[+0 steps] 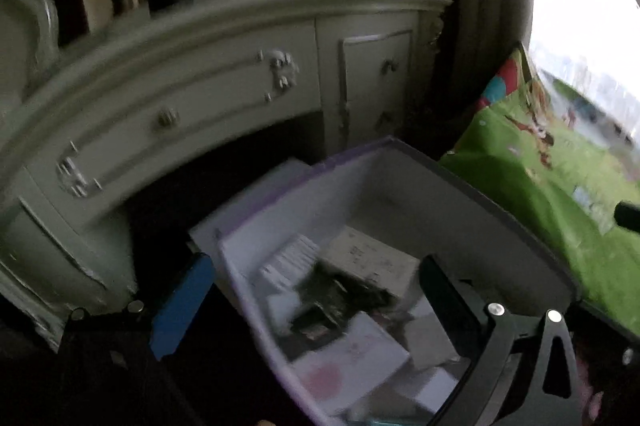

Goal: Organize rigid objects

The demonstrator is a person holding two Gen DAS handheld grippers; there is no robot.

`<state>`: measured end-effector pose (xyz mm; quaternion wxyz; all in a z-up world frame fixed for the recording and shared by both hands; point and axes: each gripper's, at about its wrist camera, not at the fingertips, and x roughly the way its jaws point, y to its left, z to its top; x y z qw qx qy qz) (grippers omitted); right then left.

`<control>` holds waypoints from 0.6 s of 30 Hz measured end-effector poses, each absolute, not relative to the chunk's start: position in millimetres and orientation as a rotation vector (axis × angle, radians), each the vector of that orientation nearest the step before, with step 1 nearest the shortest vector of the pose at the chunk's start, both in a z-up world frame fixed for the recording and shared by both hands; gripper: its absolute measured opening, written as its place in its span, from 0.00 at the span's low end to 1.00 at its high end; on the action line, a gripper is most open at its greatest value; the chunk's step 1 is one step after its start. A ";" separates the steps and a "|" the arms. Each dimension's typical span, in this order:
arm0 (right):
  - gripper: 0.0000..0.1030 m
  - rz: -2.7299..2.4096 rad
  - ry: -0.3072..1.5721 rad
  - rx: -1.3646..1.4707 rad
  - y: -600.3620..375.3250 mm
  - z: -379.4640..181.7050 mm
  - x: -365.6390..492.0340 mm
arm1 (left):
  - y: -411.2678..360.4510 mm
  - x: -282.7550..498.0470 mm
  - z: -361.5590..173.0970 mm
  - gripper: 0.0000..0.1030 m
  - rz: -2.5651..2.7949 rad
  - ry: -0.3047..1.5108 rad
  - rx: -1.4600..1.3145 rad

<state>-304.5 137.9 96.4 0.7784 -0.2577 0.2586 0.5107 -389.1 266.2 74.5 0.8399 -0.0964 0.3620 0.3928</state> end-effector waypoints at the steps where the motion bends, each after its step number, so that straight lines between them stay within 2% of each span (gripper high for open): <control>1: 0.88 1.100 0.558 -0.562 135.5 96.8 -305.9 | 260.5 -389.3 77.9 1.00 0.847 0.759 -0.161; 5: 0.88 1.087 0.578 -0.565 130.9 91.3 -305.7 | 244.9 -388.2 85.6 1.00 0.869 0.750 -0.054; 11: 0.88 1.087 0.610 -0.585 132.2 82.3 -307.0 | 256.0 -382.2 73.6 1.00 0.790 0.866 -0.163; 18: 0.88 1.089 0.590 -0.654 137.1 72.8 -317.4 | 259.1 -383.5 62.3 1.00 0.800 0.885 -0.228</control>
